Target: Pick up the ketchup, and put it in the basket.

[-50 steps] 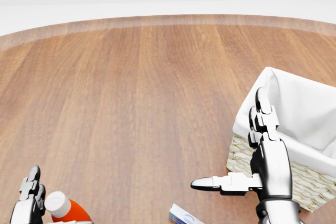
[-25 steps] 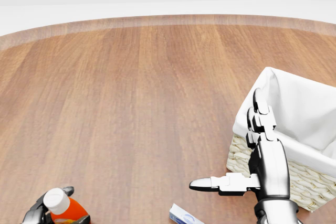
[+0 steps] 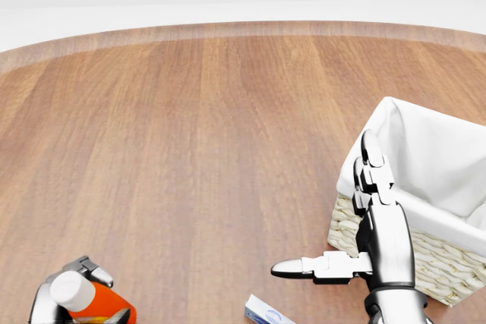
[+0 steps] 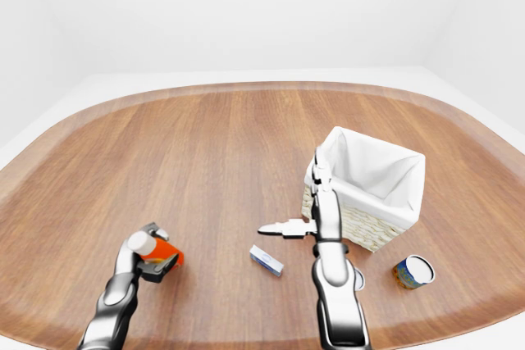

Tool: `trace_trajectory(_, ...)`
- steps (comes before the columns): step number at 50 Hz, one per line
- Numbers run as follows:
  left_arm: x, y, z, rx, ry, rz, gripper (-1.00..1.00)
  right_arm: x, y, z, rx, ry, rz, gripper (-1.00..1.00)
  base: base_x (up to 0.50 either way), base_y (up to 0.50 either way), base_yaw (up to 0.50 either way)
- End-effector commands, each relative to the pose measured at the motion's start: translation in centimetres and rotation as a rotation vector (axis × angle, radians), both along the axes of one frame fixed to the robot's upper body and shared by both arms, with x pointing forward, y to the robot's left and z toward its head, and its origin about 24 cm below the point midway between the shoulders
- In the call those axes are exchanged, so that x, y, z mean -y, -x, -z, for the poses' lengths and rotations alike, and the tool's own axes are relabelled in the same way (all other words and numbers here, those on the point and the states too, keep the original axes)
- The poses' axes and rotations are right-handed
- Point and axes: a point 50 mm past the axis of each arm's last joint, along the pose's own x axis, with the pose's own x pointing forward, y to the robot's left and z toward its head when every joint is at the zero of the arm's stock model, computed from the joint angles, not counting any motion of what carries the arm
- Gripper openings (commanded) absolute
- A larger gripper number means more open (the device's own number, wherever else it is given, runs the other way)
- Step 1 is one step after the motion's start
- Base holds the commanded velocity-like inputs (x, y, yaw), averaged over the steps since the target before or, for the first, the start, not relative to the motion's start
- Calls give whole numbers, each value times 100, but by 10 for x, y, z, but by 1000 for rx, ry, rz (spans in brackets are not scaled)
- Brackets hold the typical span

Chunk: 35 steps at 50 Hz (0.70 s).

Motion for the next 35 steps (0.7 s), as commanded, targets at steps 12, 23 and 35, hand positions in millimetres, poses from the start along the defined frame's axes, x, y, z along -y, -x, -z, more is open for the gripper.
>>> trace_trajectory(12,47,-25,-100,460,-40,144,-100,-1,1,-1,2,0,-9,100,0,0,0)
trace_trajectory(23,70,-38,-115,496,-17,193,-100,-4,2,-2,6,0,-16,100,0,0,0)
trace_trajectory(35,102,-55,-115,515,10,227,-100,-6,8,-11,38,-3,-26,100,0,0,0)
